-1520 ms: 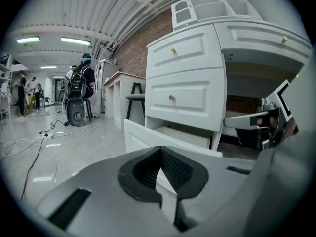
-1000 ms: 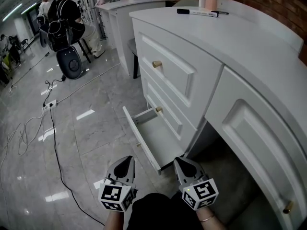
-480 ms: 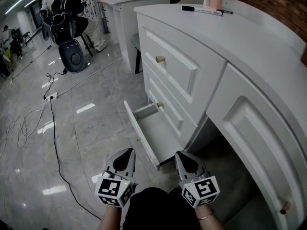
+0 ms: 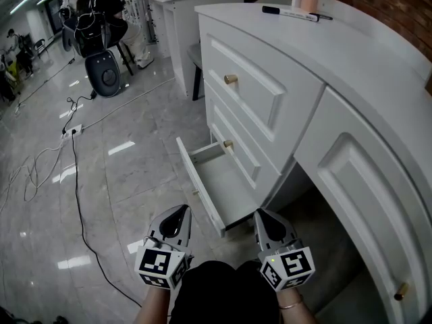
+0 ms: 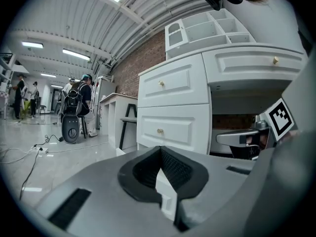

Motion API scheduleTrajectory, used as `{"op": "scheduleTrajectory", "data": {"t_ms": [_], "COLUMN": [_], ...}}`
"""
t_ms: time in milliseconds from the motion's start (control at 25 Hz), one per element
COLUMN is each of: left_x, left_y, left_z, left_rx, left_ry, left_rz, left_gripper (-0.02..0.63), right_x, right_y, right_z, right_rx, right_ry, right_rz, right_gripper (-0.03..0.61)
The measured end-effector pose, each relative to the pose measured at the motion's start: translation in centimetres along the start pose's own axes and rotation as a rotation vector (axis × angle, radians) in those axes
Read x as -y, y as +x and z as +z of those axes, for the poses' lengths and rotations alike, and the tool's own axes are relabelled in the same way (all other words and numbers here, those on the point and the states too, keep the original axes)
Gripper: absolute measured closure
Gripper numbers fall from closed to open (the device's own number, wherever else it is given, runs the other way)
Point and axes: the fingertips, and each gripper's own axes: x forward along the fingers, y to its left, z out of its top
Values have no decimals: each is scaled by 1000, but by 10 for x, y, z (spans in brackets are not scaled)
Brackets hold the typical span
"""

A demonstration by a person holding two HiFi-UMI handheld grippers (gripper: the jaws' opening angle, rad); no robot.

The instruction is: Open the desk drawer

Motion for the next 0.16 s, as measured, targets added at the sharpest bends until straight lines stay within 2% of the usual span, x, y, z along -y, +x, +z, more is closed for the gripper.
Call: {"op": "scheduleTrajectory", "data": {"t_ms": [160], "left_x": [-2], "left_y": [-4], "left_z": [2], "left_rx": [-1], "left_ry": [2], "left_rz": [-3], "left_gripper": [606], "right_x": [-1], "right_y": [-5], "right_z": [3], "right_rx": [13], "right_ry": [10], "right_rz": [-8], "right_gripper": [574]}}
